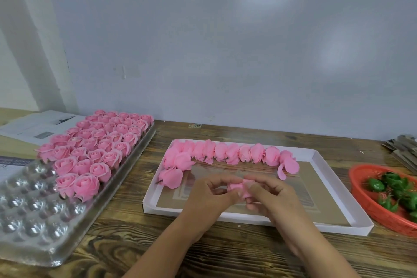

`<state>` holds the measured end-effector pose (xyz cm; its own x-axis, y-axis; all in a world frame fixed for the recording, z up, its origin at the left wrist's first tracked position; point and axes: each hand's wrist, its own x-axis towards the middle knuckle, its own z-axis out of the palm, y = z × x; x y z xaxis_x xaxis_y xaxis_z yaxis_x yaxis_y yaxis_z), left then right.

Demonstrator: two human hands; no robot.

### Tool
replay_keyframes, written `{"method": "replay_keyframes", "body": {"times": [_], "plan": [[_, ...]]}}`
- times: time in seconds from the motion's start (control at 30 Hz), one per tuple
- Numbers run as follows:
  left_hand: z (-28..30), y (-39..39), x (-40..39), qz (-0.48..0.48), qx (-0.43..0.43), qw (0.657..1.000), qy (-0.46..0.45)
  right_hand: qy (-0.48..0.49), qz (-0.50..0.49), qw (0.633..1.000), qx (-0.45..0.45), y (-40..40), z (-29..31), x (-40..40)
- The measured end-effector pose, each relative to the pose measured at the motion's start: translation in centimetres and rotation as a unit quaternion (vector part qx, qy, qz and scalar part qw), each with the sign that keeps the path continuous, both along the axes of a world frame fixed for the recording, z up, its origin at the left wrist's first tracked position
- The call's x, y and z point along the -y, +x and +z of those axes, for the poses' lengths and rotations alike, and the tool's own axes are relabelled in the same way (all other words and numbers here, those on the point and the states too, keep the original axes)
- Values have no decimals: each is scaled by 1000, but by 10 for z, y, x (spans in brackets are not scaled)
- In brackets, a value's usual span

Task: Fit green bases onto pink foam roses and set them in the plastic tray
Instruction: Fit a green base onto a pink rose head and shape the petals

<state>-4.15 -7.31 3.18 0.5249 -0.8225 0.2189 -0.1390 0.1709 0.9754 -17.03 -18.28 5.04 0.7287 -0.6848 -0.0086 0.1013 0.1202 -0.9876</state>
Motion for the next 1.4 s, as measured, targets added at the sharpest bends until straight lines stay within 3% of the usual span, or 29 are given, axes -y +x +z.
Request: {"method": "replay_keyframes", "body": {"times": [0.2, 0.4, 0.5, 0.6, 0.67, 0.73, 0.93, 1.07, 1.3, 1.4], "plan": [[3, -2, 0, -39, -80, 996, -27, -122, -26, 992, 2, -1, -1, -2], [7, -2, -1, -38, -135, 989, -49, -104, -23, 994, 20, -2, 2, 5], [7, -2, -1, -11, -150, 988, -45, -104, -97, 989, 44, -13, 12, 28], [7, -2, 0, -4, -160, 986, -51, -155, -222, 963, 12, -38, 24, 61], [7, -2, 0, 0, -167, 985, -51, -237, -298, 921, -81, -60, 24, 88], [7, -3, 0, 0, -167, 985, -52, -334, -312, 856, -241, -87, 21, 119], [7, -2, 0, -6, -169, 985, -48, -285, -201, 759, -550, -139, 11, 220], [8, -3, 1, -9, -172, 984, -45, -337, -113, 694, -626, -140, -10, 234], [8, -3, 0, -16, -175, 983, -43, -338, -190, 711, -586, -142, -12, 246], [8, -2, 0, -13, -177, 983, -45, -315, -254, 742, -534, -157, -33, 292]]}}
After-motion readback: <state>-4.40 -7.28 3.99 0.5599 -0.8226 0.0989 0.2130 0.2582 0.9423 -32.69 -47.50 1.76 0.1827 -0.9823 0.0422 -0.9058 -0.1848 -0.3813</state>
